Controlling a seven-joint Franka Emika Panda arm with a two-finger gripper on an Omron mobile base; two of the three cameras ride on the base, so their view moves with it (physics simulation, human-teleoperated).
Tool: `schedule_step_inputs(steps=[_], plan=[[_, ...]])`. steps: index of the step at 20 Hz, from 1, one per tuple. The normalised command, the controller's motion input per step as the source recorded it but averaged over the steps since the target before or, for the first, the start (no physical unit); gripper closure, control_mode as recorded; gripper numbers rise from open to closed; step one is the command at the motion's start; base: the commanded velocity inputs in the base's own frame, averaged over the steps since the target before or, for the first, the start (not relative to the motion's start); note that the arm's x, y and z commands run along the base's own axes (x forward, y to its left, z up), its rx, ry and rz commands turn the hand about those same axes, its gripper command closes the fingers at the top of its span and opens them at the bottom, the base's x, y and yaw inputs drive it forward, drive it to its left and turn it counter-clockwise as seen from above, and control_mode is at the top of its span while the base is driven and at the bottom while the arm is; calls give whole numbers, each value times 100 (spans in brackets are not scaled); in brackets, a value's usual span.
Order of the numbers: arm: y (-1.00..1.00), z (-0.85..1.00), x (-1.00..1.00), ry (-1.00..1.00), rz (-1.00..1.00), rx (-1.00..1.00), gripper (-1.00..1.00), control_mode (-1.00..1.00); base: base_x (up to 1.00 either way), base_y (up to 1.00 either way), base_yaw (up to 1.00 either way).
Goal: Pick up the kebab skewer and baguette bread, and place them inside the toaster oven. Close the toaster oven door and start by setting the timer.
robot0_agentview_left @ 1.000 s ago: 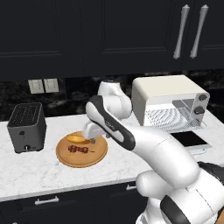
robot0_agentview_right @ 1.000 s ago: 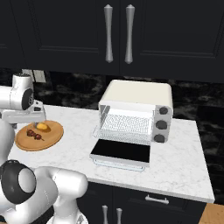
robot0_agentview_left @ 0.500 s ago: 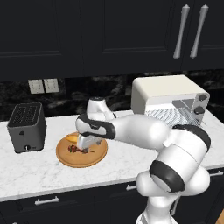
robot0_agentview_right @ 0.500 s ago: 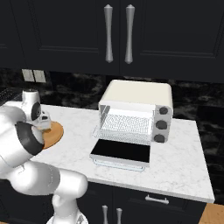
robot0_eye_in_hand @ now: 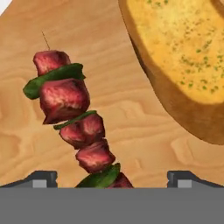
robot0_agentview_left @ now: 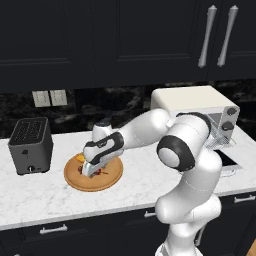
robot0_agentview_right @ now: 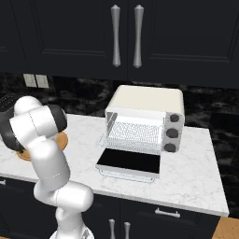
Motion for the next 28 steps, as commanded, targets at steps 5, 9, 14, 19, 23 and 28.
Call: schedule_step_inputs(steps=[5, 9, 14, 19, 23, 28], plan=[[13, -33, 18, -5, 3, -2, 100, -100, 0, 0, 0], [0, -7, -23, -6, 0, 0, 100, -100, 0, 0, 0], [-27, 30, -74, -18, 0, 2, 100, -100, 0, 0, 0], [-60, 99, -70, -16, 0, 0, 100, -100, 0, 0, 0], [-90, 95, -52, -9, 0, 0, 100, -100, 0, 0, 0], [-100, 88, -51, -11, 0, 0, 100, -100, 0, 0, 0]])
